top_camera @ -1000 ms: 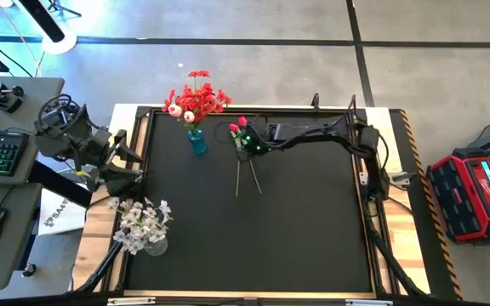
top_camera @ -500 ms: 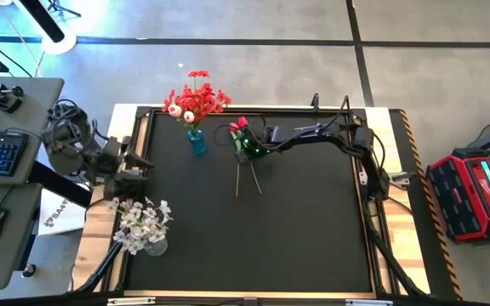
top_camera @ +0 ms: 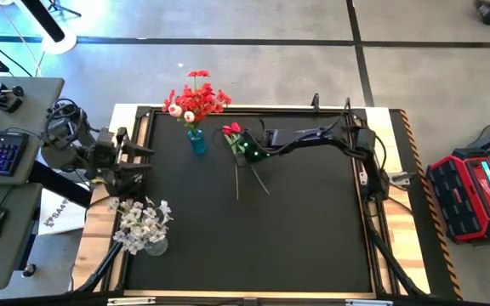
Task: Sort flowers into vase by color
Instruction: Put the top right red flower into the transparent vase
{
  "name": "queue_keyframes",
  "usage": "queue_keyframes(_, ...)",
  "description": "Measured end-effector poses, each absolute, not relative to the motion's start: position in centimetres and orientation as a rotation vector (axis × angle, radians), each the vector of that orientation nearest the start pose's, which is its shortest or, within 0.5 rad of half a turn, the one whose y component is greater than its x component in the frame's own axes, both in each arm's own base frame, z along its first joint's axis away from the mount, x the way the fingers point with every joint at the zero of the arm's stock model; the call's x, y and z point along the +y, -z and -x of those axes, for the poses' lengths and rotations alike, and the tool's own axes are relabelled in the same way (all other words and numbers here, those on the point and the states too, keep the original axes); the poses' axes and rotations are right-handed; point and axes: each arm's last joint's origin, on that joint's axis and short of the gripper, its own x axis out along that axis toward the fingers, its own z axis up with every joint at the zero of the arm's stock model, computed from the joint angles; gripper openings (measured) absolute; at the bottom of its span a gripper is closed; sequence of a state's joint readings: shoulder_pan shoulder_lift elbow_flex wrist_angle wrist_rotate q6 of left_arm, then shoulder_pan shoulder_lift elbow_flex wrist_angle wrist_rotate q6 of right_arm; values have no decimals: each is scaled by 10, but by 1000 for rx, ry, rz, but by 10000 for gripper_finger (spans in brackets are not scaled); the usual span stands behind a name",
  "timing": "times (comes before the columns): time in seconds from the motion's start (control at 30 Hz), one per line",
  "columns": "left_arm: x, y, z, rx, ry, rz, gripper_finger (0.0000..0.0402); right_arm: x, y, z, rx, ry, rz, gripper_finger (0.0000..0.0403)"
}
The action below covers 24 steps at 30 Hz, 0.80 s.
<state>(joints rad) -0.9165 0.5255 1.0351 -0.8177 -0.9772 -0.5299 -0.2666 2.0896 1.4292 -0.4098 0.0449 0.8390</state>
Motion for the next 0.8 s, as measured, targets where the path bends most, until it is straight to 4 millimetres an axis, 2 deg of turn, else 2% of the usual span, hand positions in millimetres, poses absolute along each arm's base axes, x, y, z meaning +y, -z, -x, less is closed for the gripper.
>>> queue_keyframes(0.13,-31,-382,-53,164,-87,266,209,-106,-177,-409,787,765,-821,1)
queue_keyframes(0.3,-31,-383,-54,157,-104,270,209,-99,-215,-394,691,886,-772,1)
queue_keyframes(0.43,-31,-383,-54,154,-104,275,209,-92,-251,-383,546,934,-738,0)
queue_keyframes(0.6,-34,-384,-56,161,-74,237,209,-78,-301,-374,323,887,-667,0)
queue_keyframes(0.8,-50,-395,-71,94,-111,202,209,-51,-343,-363,172,814,-540,0)
